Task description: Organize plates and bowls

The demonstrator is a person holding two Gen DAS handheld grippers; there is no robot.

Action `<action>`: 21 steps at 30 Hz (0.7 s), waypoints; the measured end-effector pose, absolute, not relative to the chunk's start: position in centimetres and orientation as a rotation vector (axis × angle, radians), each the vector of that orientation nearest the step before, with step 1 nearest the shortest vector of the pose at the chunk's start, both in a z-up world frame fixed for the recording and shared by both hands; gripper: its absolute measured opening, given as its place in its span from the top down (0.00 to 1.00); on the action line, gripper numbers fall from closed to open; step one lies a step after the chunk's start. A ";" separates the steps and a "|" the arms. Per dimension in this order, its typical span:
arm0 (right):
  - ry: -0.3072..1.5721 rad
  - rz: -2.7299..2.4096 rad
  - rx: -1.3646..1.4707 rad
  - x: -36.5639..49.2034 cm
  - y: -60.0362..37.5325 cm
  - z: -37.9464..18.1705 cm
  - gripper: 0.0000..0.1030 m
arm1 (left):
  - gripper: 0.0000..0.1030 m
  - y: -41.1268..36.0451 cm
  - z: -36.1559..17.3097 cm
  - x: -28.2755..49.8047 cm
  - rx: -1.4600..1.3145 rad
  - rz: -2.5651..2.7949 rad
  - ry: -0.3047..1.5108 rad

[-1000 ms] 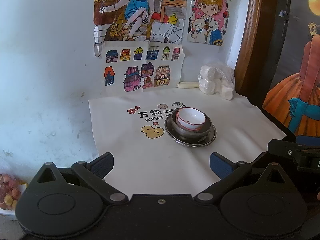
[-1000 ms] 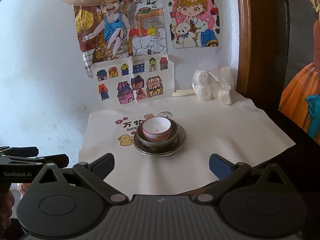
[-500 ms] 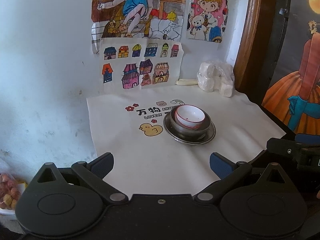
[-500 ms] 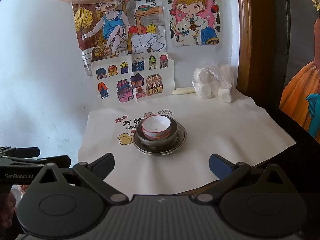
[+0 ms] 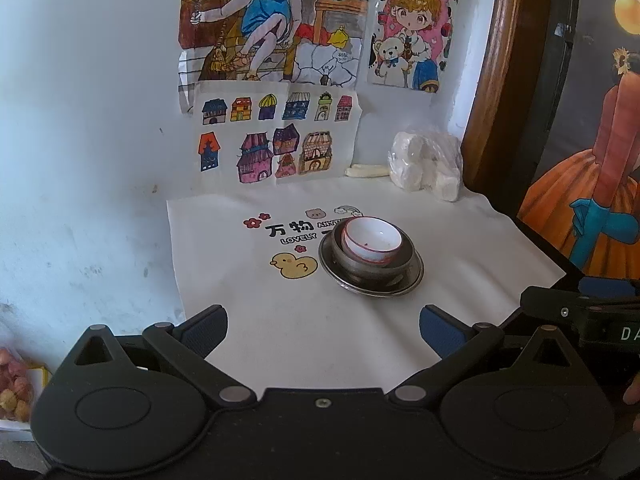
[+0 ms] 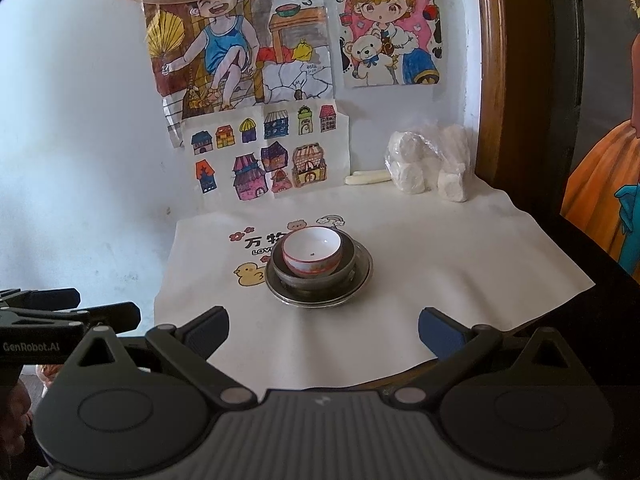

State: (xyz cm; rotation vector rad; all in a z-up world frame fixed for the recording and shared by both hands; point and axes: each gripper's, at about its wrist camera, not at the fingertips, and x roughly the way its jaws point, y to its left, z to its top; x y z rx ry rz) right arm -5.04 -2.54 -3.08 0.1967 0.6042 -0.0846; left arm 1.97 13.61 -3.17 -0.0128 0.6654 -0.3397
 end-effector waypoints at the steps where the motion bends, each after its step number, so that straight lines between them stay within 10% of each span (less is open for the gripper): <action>1: 0.605 -0.084 0.198 -5.0 -2.6 -3.1 0.00 | 0.01 13.6 -3.2 1.9 -0.012 -0.341 0.666; 21: 0.606 -0.089 0.200 -4.6 -2.3 -3.1 0.00 | 0.01 13.5 -3.8 2.5 -0.027 -0.351 0.694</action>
